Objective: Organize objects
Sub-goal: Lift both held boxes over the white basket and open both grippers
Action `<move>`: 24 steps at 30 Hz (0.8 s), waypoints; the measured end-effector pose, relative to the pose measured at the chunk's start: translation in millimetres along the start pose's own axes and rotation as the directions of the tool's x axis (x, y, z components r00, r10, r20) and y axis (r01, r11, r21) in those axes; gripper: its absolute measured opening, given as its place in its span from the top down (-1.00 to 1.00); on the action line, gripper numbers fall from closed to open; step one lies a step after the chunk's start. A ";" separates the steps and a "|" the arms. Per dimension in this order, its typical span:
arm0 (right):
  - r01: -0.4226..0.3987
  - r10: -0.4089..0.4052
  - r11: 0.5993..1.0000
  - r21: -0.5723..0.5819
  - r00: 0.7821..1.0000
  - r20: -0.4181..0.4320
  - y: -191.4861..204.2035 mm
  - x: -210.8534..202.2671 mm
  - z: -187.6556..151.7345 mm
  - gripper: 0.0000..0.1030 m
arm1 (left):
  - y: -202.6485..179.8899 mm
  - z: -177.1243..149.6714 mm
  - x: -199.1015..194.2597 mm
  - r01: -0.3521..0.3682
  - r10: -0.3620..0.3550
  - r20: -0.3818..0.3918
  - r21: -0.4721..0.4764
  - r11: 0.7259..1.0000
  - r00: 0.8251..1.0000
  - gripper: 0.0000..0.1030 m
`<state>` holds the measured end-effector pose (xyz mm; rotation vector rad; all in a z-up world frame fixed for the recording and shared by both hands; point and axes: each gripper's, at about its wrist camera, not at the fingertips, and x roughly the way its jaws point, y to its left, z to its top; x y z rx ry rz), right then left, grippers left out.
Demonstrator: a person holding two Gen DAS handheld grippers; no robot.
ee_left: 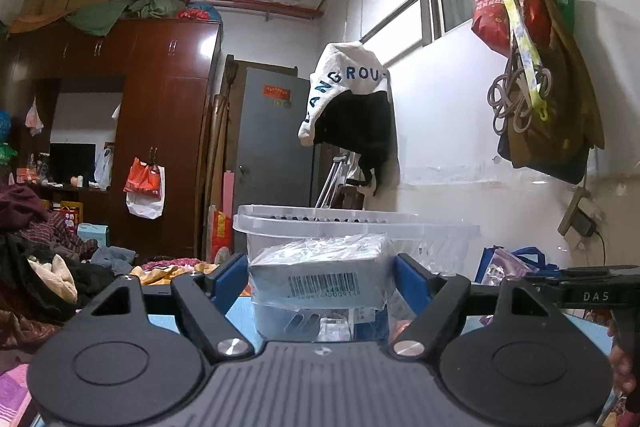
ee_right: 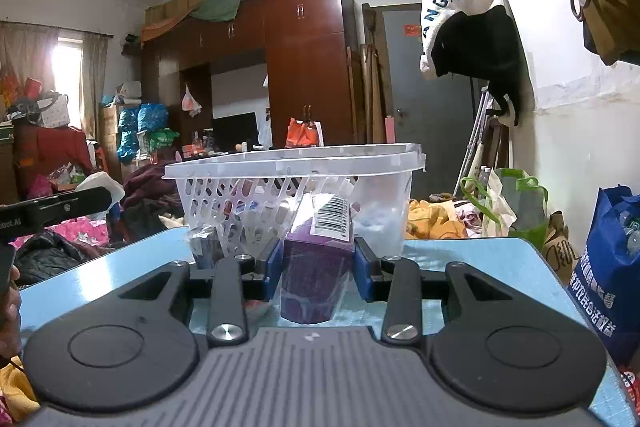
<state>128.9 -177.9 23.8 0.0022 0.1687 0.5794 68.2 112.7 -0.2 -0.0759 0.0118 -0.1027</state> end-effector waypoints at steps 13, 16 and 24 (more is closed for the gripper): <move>0.001 0.000 1.000 -0.024 1.000 0.006 4.2 -3.6 -1.0 0.21 | -2.5 -3.1 0.3 -0.003 0.003 -0.005 0.020 1.000 1.000 -0.59; -0.001 0.001 1.000 -0.027 1.000 0.009 4.8 -4.3 -1.5 0.21 | -2.9 -3.4 0.7 -0.005 0.005 -0.005 0.023 1.000 1.000 -0.59; 0.002 -0.001 0.999 -0.034 1.000 0.011 6.0 -4.8 -1.5 0.21 | -3.1 -5.0 -0.9 -0.005 0.005 -0.006 0.028 1.000 1.000 -0.59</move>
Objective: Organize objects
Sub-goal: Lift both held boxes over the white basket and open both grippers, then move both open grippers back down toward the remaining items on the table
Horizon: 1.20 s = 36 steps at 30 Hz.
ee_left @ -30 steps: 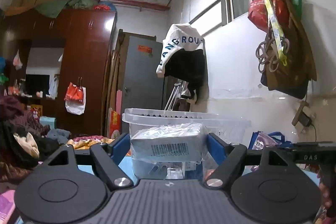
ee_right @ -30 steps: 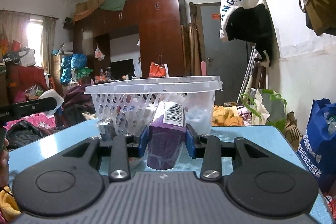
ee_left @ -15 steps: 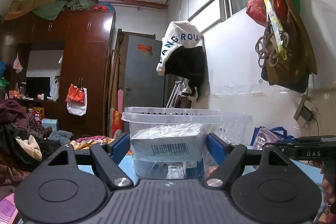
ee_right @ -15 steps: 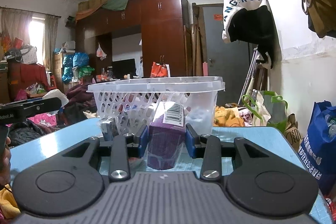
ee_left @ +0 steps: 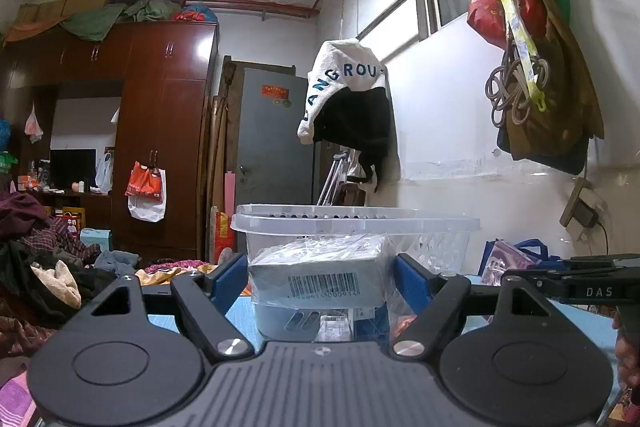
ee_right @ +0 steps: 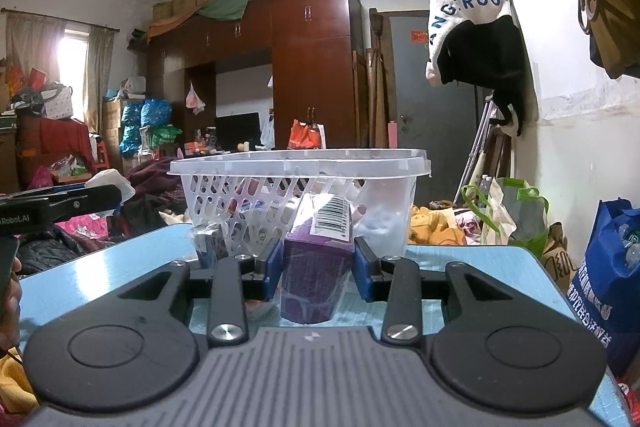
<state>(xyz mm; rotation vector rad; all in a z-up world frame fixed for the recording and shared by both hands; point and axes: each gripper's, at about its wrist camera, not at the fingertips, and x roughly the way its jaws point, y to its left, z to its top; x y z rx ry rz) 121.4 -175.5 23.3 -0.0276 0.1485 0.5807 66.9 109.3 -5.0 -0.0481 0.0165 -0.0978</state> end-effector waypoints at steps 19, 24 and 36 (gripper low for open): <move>0.067 -0.061 0.993 -0.095 0.996 0.068 10.3 34.3 109.2 0.22 | -8.8 111.4 86.5 0.048 -0.054 -0.064 -0.079 0.996 0.996 -0.59; 0.114 -0.117 0.988 -0.104 0.993 -0.023 -8.2 95.1 137.0 0.17 | -20.1 119.2 159.9 -0.014 0.014 -0.229 -0.002 1.000 0.973 -0.68; 0.012 -0.013 1.000 -0.017 0.998 -0.063 -16.0 57.7 100.8 -1.00 | -9.0 93.8 103.1 0.031 -0.042 -0.212 -0.056 0.998 0.976 -0.88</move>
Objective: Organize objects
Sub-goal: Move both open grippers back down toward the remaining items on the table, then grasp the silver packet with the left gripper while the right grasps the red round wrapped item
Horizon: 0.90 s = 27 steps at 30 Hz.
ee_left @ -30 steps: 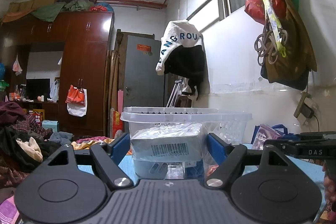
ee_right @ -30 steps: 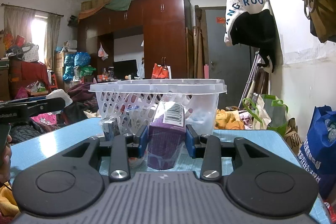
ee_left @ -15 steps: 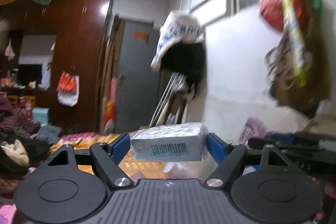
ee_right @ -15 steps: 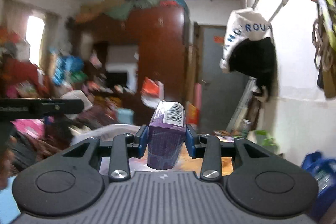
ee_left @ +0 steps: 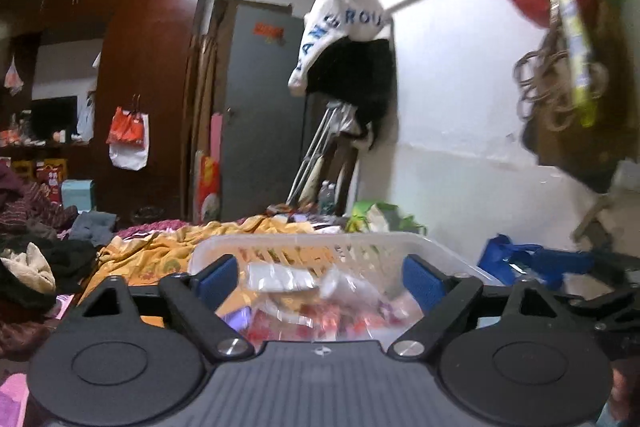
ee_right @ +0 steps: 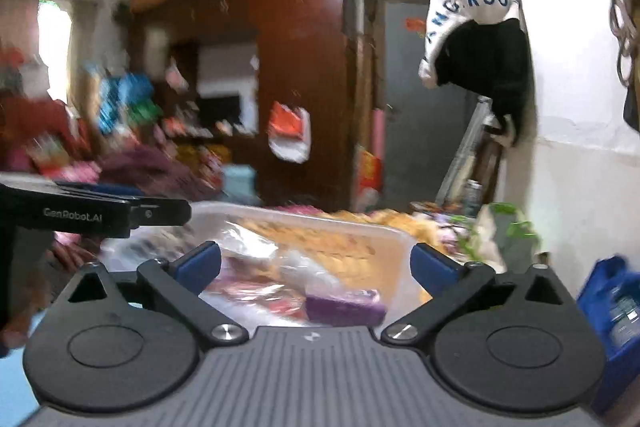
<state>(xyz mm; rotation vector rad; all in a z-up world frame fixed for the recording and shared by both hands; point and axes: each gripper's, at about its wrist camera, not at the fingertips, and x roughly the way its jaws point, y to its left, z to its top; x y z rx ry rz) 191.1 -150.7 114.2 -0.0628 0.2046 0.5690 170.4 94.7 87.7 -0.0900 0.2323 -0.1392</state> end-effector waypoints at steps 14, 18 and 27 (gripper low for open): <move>-0.138 0.125 0.990 -0.014 0.931 -0.343 43.1 51.4 -72.9 -0.10 | 20.6 -83.3 -3.1 -0.027 0.033 -0.262 0.026 0.999 0.965 -0.63; -0.148 0.130 0.989 -0.022 0.922 -0.365 47.3 55.9 -78.9 0.05 | 13.0 -92.6 2.9 0.008 0.005 -0.288 0.044 0.999 0.958 -0.63; -0.118 0.130 0.991 0.066 0.962 -0.241 17.7 6.3 -84.4 0.09 | 0.2 -99.9 24.3 -0.034 0.065 -0.357 0.094 0.995 0.932 0.43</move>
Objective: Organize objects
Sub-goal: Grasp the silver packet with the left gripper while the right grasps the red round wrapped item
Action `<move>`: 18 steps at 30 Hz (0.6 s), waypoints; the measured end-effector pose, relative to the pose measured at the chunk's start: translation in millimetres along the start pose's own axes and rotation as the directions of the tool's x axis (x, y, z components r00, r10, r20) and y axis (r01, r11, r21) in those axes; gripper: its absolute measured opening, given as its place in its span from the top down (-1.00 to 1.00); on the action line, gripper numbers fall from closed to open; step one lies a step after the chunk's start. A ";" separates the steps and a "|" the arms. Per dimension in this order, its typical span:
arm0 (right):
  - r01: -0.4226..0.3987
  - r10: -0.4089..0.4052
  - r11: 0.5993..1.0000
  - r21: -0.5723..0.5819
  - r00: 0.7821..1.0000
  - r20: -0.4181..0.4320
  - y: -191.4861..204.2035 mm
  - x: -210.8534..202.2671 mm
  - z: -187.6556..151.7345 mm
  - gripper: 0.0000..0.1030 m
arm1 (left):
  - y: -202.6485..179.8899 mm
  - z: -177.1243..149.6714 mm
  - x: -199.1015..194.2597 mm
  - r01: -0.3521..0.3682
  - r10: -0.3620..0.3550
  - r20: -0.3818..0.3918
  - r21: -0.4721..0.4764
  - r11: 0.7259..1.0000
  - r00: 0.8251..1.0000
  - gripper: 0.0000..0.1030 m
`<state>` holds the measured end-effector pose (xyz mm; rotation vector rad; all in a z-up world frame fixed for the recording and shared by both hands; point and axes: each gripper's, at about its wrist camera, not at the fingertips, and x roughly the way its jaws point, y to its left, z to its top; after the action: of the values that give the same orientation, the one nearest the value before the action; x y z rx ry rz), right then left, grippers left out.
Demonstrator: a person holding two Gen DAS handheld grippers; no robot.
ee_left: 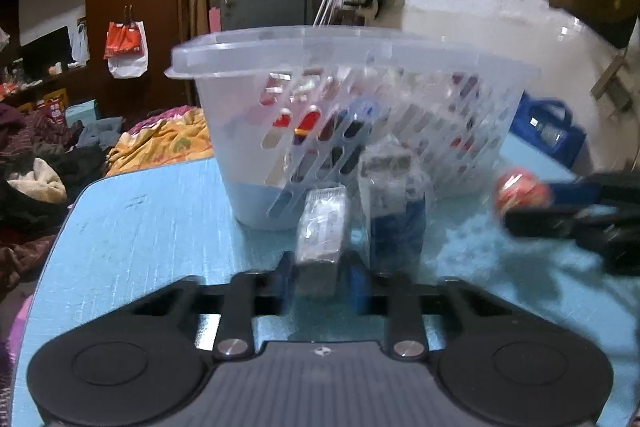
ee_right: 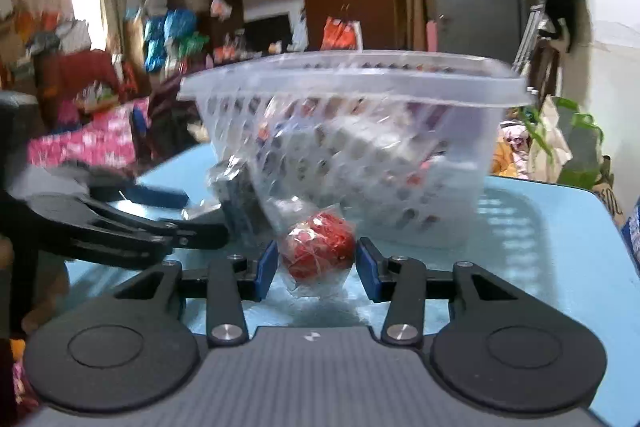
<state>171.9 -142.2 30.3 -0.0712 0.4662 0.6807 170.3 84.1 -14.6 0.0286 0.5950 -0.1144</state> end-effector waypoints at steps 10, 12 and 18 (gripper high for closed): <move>0.018 -0.016 1.000 -0.016 0.997 0.069 7.3 -4.5 -9.1 0.09 | 8.6 -24.6 -57.9 0.043 -0.031 0.261 -0.041 0.998 0.965 0.43; 0.028 -0.027 1.000 -0.005 0.995 0.095 5.9 -7.1 -10.1 0.09 | 6.8 -30.7 -63.5 0.055 -0.044 0.305 -0.027 0.998 0.951 0.43; 0.033 -0.033 0.999 0.002 0.992 0.121 4.5 -8.2 -11.2 0.09 | 8.9 -31.6 -69.9 0.080 -0.064 0.368 -0.029 0.996 0.927 0.43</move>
<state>159.2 -145.9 24.3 -0.0375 0.3477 0.6488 96.3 101.8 -1.6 -0.0564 0.2226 -0.1737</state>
